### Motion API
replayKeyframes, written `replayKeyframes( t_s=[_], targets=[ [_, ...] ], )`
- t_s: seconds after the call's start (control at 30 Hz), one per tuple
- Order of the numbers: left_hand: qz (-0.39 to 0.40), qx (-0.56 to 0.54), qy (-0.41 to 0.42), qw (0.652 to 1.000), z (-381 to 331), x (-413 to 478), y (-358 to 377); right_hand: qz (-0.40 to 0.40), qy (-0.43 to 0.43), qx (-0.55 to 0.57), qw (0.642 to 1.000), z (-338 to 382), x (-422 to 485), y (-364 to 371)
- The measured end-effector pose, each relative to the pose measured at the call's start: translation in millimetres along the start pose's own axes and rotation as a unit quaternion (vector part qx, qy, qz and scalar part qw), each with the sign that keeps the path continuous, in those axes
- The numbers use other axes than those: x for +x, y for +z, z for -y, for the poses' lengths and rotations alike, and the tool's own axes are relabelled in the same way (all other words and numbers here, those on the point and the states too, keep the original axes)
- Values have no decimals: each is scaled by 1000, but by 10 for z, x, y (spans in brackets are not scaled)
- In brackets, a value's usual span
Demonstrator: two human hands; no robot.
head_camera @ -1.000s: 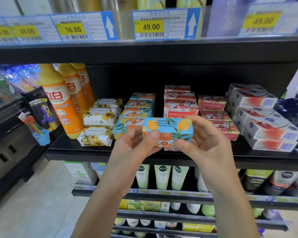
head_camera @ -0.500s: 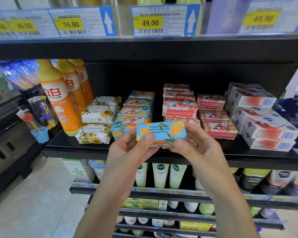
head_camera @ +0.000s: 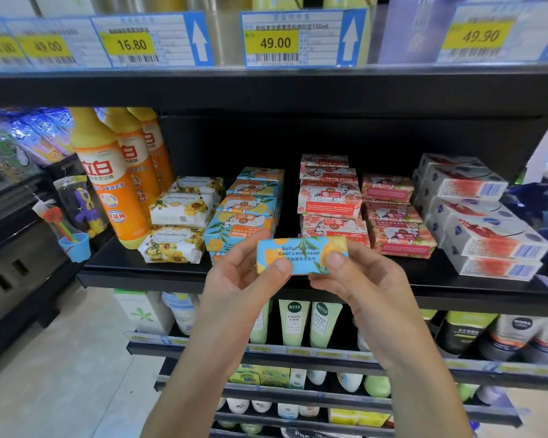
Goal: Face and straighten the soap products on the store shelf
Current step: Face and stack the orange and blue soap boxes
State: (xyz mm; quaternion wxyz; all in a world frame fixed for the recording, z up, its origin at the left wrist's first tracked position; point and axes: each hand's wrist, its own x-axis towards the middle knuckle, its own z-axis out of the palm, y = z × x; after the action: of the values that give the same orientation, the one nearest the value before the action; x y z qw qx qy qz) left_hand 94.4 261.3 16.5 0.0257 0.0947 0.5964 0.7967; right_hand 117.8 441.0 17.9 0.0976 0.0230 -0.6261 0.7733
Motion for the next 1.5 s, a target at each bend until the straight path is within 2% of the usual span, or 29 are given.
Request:
replayKeyframes(
  t_s=[0.3, 0.53, 0.8, 1.13, 1.5],
  targets=[
    [31, 6, -8, 999, -5, -9, -34, 3, -39, 13, 999, -15, -33, -21],
    [63, -27, -39, 997, -108, -32, -26, 51, -68, 28, 996, 11, -77, -94],
    [40, -25, -34, 998, -111, -42, -22, 102, -62, 19, 993, -23, -88, -113],
    [43, -4, 18, 999, -73, -69, 10, 30, -27, 6, 999, -14, -97, 27],
    [48, 15, 8, 999, -71, -75, 15, 26, -51, 38, 998, -66, -101, 9]
  ],
)
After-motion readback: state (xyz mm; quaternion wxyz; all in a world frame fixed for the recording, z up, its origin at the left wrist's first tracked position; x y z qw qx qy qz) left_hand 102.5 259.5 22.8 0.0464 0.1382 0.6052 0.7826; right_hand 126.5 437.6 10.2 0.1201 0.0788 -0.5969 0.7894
